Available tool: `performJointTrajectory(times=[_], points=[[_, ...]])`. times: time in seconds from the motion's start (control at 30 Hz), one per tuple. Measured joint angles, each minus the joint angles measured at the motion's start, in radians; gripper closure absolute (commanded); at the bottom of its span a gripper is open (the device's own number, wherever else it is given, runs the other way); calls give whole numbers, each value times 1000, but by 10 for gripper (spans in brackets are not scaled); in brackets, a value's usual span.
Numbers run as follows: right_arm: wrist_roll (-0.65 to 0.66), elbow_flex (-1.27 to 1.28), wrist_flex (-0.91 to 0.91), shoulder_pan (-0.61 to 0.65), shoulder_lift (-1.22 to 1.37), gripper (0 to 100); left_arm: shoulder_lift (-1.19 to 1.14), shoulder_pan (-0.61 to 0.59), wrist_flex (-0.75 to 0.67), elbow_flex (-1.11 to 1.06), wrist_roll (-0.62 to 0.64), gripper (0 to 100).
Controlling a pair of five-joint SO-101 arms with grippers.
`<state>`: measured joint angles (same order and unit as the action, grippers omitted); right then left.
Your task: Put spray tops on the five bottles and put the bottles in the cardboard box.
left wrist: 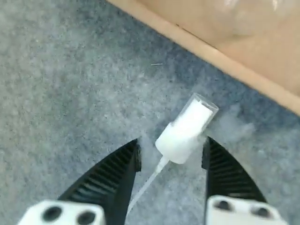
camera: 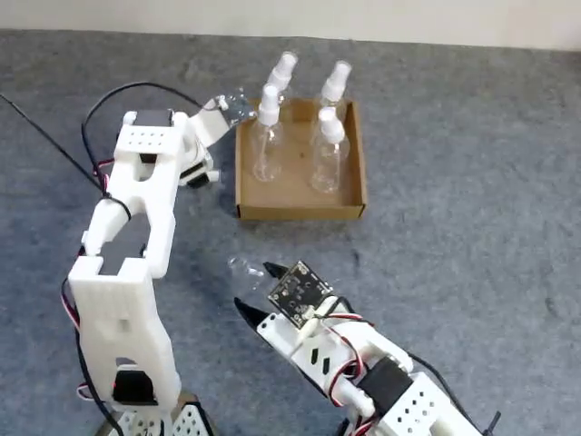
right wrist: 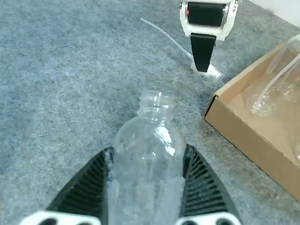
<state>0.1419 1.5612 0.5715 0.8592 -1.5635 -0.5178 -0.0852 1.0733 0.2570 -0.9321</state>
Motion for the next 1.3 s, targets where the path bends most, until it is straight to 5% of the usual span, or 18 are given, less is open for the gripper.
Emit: performJointTrajectory(times=[0.33, 0.6, 0.73, 1.03, 1.3], points=[[0, 0, 0, 0, 0, 995, -87, 0, -6, 0, 2, 819], [0, 0, 0, 0, 0, 995, -98, -8, -18, 12, 11, 988], [0, 0, 0, 0, 0, 995, -101, -57, -12, 12, 169, 996], [0, 0, 0, 0, 0, 995, -101, -149, 272, 77, 632, 957], [0, 0, 0, 0, 0, 995, -101, -147, 302, 135, 667, 854]])
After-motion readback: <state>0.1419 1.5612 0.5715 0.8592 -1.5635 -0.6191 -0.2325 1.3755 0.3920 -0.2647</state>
